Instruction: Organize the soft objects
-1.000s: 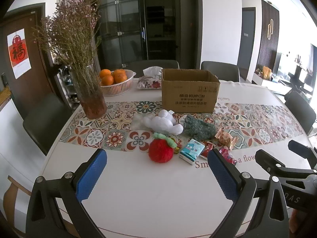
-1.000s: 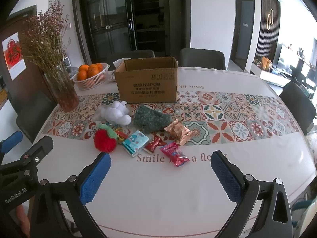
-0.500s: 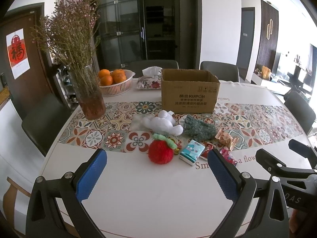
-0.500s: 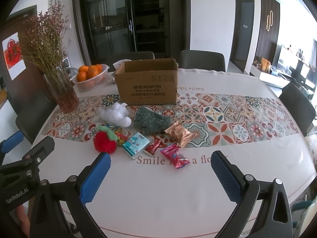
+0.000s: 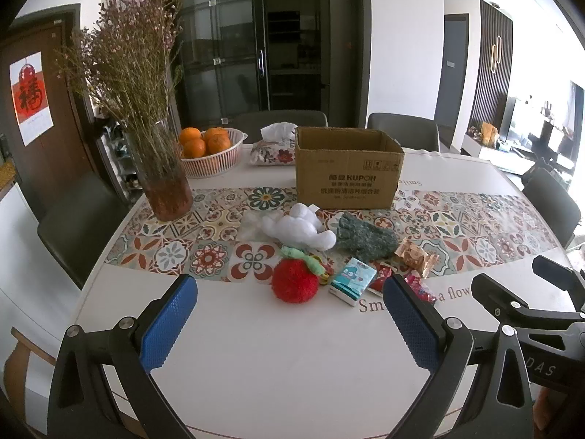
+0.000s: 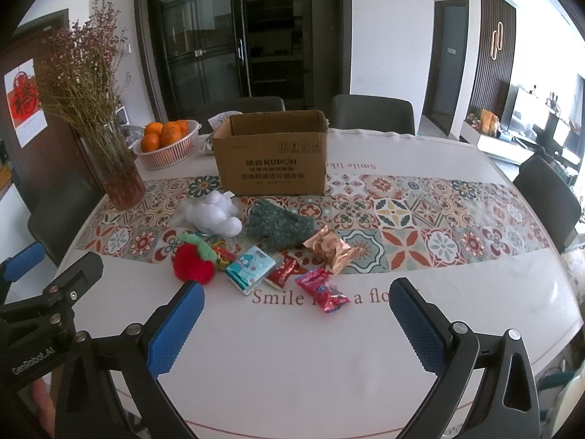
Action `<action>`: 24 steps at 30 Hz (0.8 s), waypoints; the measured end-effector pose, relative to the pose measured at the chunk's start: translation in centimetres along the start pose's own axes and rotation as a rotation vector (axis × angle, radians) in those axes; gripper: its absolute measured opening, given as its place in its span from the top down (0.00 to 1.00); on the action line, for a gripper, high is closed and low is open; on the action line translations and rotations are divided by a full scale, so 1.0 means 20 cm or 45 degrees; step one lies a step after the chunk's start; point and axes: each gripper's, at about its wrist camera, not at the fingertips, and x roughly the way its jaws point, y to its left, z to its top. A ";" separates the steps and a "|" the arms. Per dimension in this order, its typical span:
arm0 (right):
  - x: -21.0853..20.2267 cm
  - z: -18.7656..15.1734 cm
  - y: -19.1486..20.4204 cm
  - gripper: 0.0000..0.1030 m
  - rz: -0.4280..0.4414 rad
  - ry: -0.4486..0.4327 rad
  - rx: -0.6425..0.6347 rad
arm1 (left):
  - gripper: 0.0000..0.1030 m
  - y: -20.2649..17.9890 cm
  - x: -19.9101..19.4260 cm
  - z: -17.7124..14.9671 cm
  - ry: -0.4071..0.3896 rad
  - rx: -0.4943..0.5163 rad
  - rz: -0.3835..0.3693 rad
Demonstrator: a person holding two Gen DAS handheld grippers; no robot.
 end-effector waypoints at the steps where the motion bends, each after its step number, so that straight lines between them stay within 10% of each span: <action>1: 0.00 0.00 0.00 0.01 -0.001 -0.001 -0.001 | 0.00 0.00 0.00 0.00 0.000 0.002 -0.001; 24: 0.02 0.01 0.01 0.01 -0.004 -0.003 -0.004 | 0.00 0.00 0.00 0.00 0.003 0.003 -0.002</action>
